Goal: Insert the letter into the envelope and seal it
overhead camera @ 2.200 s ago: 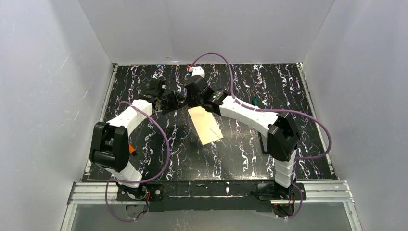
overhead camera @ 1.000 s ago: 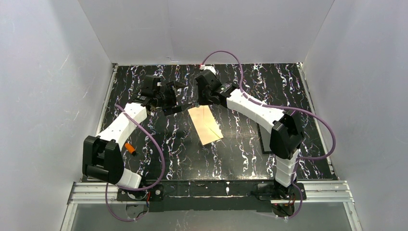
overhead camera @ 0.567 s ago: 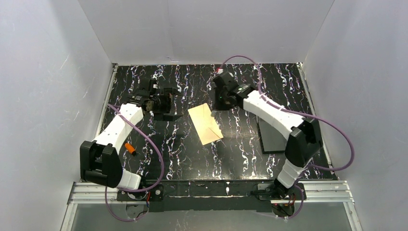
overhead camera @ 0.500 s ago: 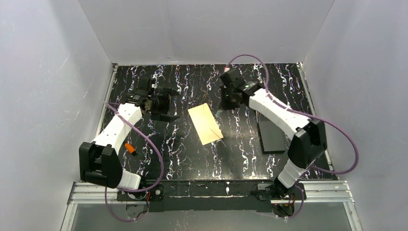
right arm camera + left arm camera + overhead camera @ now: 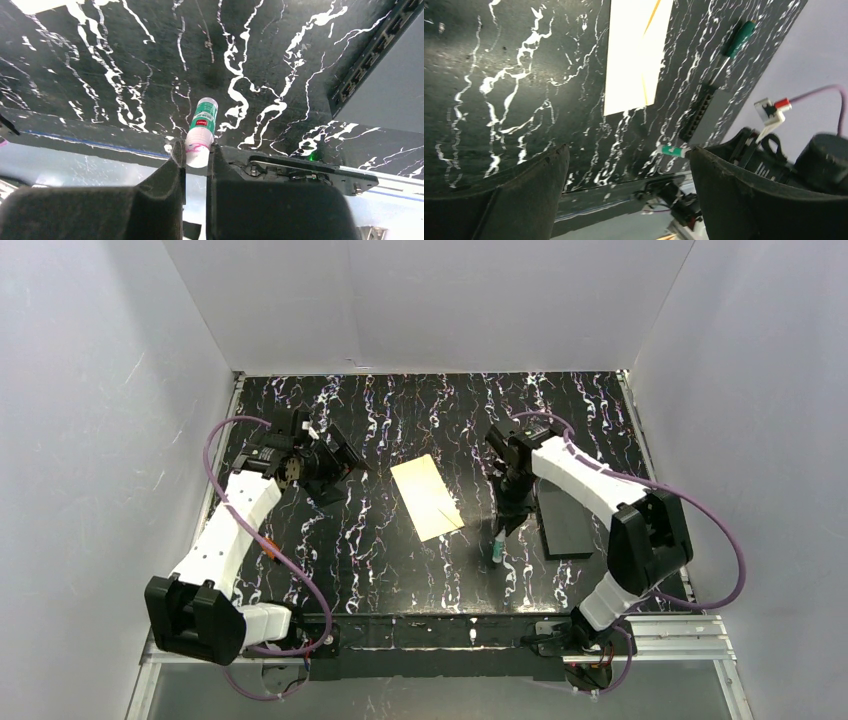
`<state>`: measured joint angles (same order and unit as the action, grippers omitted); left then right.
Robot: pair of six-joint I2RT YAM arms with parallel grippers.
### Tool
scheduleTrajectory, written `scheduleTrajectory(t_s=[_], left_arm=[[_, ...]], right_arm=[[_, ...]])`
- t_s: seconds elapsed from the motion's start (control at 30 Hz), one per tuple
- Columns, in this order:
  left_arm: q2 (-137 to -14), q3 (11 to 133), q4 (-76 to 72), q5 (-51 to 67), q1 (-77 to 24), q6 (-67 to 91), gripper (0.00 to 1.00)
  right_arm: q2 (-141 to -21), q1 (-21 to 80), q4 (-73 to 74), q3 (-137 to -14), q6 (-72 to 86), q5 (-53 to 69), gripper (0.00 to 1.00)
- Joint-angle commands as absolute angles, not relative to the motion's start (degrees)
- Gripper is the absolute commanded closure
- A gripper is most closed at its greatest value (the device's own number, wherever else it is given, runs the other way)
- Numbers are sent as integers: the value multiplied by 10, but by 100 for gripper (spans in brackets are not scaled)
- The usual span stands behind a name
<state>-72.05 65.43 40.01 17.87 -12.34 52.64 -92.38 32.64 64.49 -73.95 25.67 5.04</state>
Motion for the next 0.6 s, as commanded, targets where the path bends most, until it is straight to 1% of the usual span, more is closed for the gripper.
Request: scheduleTrajectory(t_s=[0.0,0.1,0.23,0.33,0.47,0.5,0.57], left_arm=[[-680,643,446,171,-122,424,12],[-669,629,452,172,-122,410,12],[-666,618,455,174,-122,403,12],[-669,628,457,178,-122,397,12],[-672,647,465,172,-122,384,12],[-673,652,469,169,-122,382,12],[-675,661,475,162,-122,375,11]], right_arm=[[-959,301,670,-713,222,79,99],[-1001,284,652,-709,205,71,99],[-1062,256,608,-735,197,55,99],[-1114,247,580,-770,191,42,99],[-1152,243,565,-794,184,30,98],[-1155,243,562,-797,184,25,94],[-1156,243,559,-802,182,20,77]])
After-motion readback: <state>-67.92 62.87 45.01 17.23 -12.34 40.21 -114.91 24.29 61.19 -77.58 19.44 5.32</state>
